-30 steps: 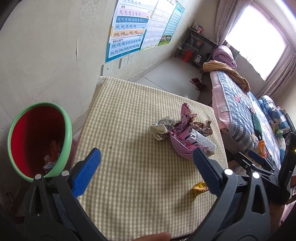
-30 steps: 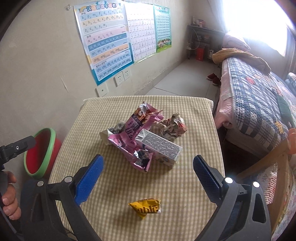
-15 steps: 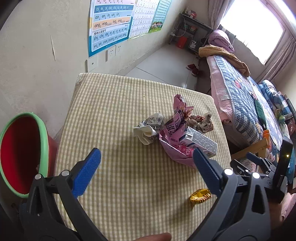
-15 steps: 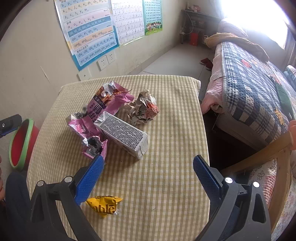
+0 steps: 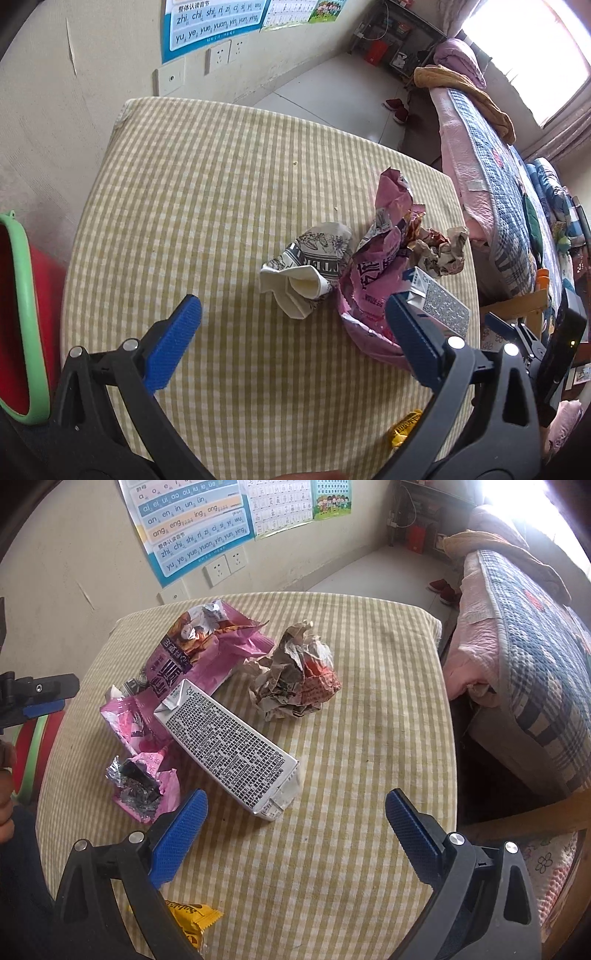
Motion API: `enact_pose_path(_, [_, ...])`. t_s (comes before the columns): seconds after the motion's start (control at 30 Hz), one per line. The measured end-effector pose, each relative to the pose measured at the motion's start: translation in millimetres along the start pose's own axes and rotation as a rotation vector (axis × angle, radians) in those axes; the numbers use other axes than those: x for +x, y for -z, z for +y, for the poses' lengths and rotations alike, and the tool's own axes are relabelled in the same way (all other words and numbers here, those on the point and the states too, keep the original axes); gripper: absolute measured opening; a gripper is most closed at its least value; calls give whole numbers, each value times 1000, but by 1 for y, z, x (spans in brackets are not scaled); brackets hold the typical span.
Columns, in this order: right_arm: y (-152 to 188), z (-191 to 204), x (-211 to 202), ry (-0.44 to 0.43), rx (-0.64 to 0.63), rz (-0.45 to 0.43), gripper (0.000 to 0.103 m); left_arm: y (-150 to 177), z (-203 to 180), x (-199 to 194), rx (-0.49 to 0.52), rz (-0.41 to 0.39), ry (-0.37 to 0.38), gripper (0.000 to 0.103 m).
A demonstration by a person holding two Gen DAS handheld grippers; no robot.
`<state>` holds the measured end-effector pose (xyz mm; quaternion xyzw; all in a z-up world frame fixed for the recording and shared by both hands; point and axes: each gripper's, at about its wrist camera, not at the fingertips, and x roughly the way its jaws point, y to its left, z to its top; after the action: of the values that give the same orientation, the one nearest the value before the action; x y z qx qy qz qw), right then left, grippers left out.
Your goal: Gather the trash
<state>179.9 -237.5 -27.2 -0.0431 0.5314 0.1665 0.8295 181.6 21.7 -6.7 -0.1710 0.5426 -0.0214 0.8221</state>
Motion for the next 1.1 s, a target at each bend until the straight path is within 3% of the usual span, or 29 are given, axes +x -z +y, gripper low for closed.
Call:
enact_pose_path(0.27, [-6, 4, 25, -60, -63, 25, 90, -8, 7, 45, -44, 61, 53, 97])
enact_pose_path(0.37, [-9, 8, 32, -83, -78, 28, 83, -10, 11, 55, -73, 67, 73, 97])
enact_pose_path(0.4, [-10, 10, 34, -92, -82, 33, 76, -11, 12, 58, -86, 71, 84, 97])
enact_pose_path(0.5, [-11, 15, 38, -102, -92, 40, 60, -11, 13, 61, -103, 64, 101, 90])
enact_pose_path(0.6, [-10, 21, 37, -90, -98, 31, 51, -9, 14, 58, -108, 59, 111, 67])
enact_pose_path(0.63, [-9, 22, 36, -90, -95, 29, 50, -9, 15, 58, -111, 61, 112, 59])
enact_pose_path(0.83, [-4, 24, 26, -77, -80, 11, 47, -3, 26, 43, -107, 43, 107, 58])
enact_pose_path(1.1, [3, 17, -7, -41, -59, -39, 46, 5, 31, -1, -57, -28, 26, 58])
